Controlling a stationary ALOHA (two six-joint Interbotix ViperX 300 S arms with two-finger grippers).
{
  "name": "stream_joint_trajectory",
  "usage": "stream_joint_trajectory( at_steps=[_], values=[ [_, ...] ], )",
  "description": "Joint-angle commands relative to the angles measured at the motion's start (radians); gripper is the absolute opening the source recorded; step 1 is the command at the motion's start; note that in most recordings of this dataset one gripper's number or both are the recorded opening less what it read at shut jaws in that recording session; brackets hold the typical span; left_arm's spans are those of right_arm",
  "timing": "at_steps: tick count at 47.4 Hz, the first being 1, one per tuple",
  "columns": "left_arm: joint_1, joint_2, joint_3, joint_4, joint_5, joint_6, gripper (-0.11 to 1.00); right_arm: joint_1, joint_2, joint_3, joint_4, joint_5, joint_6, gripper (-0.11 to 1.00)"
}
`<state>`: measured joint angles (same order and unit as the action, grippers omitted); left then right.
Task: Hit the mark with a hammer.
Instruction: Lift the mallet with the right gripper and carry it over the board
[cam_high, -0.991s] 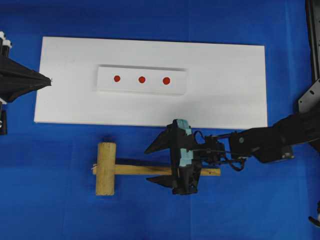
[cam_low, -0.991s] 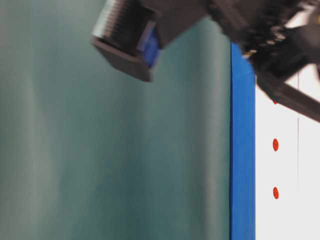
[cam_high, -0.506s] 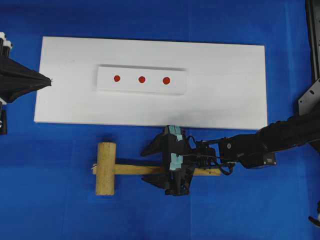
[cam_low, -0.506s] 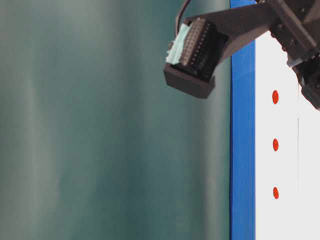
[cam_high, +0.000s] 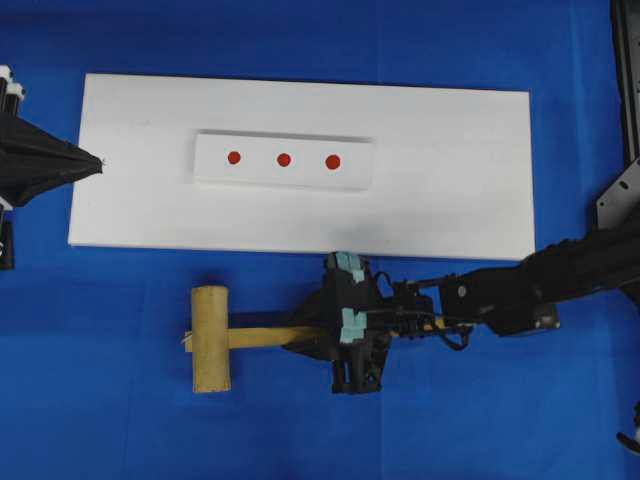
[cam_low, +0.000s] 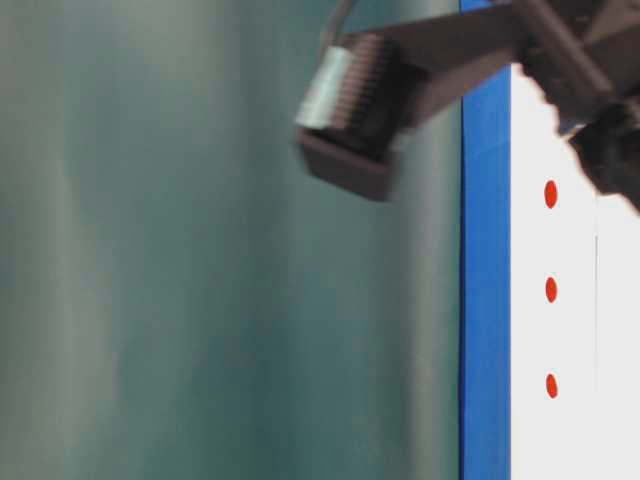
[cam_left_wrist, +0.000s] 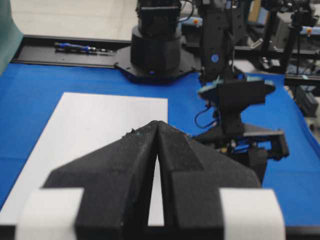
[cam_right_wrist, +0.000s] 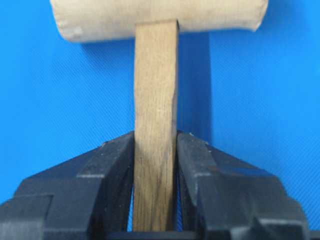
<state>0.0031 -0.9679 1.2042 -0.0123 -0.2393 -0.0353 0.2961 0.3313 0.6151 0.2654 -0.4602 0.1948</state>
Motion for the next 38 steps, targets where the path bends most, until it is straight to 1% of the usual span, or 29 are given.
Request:
stream_joint_trajectory(
  at_steps=[1,6,11,14,21,32,38],
  values=[
    [0.003,0.003,-0.011,0.000,-0.003,-0.003,0.00,-0.003,-0.083,-0.005,-0.005,-0.005,-0.006,0.10],
    [0.003,0.003,-0.011,-0.002,0.002,-0.003,0.00,-0.008,-0.143,0.009,-0.003,0.005,-0.025,0.10],
    [0.002,0.003,-0.011,-0.002,0.006,-0.003,0.00,-0.015,-0.210,0.021,-0.003,0.032,-0.060,0.10],
    [0.003,0.003,-0.011,-0.002,0.008,-0.003,0.00,-0.021,-0.250,0.023,-0.002,0.060,-0.083,0.10],
    [0.003,0.003,-0.011,0.000,0.015,-0.005,0.00,-0.040,-0.331,0.023,0.000,0.129,-0.109,0.10],
    [0.003,0.003,-0.011,0.000,0.025,-0.017,0.00,-0.064,-0.341,0.023,-0.002,0.141,-0.120,0.10],
    [0.003,0.003,-0.011,-0.002,0.025,-0.017,0.00,-0.100,-0.341,0.023,-0.003,0.140,-0.120,0.10]
  ],
)
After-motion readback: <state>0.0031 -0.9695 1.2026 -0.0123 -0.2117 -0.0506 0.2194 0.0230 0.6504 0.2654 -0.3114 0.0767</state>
